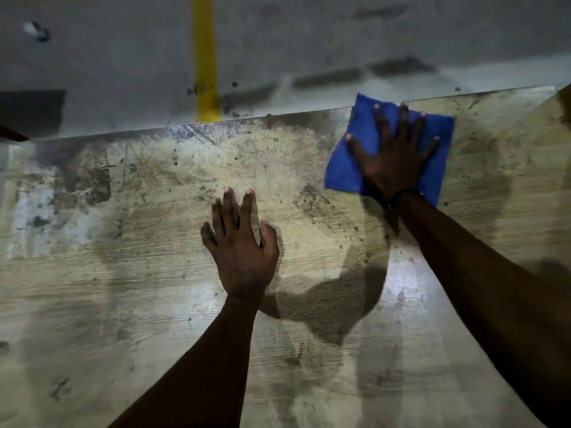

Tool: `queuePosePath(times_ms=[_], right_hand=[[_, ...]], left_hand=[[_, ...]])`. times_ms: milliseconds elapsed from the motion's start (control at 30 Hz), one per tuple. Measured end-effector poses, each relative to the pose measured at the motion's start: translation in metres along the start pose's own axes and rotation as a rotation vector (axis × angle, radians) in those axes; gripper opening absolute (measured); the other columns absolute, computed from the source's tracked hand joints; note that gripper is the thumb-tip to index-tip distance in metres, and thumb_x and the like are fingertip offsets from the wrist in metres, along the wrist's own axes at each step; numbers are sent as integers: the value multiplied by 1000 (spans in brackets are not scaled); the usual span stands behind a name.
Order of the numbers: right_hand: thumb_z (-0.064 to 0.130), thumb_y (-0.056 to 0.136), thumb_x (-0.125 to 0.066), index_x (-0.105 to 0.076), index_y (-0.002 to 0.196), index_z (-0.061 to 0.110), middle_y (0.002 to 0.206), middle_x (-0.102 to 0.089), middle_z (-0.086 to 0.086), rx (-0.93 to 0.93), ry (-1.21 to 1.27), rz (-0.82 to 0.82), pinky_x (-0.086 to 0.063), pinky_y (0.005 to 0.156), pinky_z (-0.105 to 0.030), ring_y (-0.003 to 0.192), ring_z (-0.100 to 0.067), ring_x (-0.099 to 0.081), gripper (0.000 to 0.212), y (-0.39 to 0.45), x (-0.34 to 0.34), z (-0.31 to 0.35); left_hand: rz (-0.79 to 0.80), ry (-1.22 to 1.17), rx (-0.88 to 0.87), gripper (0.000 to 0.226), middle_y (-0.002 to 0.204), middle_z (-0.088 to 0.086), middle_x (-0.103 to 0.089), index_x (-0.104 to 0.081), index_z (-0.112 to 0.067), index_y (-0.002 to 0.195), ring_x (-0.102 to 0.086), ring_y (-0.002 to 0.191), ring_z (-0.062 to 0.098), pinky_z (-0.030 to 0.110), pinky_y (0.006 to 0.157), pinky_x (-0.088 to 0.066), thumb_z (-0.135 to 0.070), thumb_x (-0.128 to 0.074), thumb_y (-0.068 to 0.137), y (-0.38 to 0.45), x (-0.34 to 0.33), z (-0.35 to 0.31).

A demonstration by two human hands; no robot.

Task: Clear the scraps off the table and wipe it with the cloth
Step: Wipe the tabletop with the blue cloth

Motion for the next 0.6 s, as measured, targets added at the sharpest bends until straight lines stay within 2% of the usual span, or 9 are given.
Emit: queuePosePath(times_ms=[67, 233, 300, 367, 500, 600], right_hand=[[91, 86, -29, -20, 163, 45, 175, -14, -4, -17, -14, -32, -5, 120, -75, 160, -39, -8, 90, -12, -4, 23], [86, 89, -36, -29, 161, 45, 174, -18, -2, 516, -14, 43, -4, 122, -71, 161, -35, -10, 84, -79, -40, 142], [86, 88, -39, -30, 160, 46, 174, -20, 0, 581, -3, 51, -7, 122, -70, 161, -33, -12, 83, -76, -43, 145], [89, 87, -35, -28, 161, 47, 174, -19, 1, 462, -29, 5, -6, 122, -70, 161, -33, -12, 86, -47, -35, 116], [91, 86, -23, -23, 163, 44, 175, -14, -3, 41, -3, -8, -2, 120, -75, 161, -37, -7, 89, 14, -8, 36], [87, 88, -26, -25, 163, 41, 174, -15, -7, -108, 22, -47, -3, 120, -75, 160, -39, -7, 87, 7, -6, 38]], left_hand=[[7, 21, -3, 65, 173, 0, -23, -35, -32, 162, -20, 161, 26, 58, 124, -19, -42, -49, 99, 1, -1, 0], [-16, 29, -6, 67, 172, 1, -28, -41, -29, 159, -24, 159, 28, 59, 122, -23, -39, -57, 95, 1, -4, 2], [-27, 41, -11, 67, 172, 1, -28, -42, -29, 159, -25, 159, 27, 59, 122, -24, -37, -59, 95, 0, -2, 3], [-18, 41, -11, 66, 172, -1, -26, -40, -31, 160, -23, 160, 26, 57, 123, -22, -41, -54, 96, 0, -1, 1], [5, 15, 4, 65, 173, -2, -23, -36, -33, 162, -18, 161, 24, 56, 125, -18, -44, -48, 98, 0, -1, 1], [10, 6, 9, 66, 174, -4, -22, -36, -35, 162, -17, 161, 24, 56, 126, -18, -44, -48, 98, 1, -1, 3]])
Point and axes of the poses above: each hand's wrist, its own y-axis towards the middle knuckle, its own x-axis out of the back of the hand, z = x × y, the point moved 8 cm from there along y, towards the middle knuckle
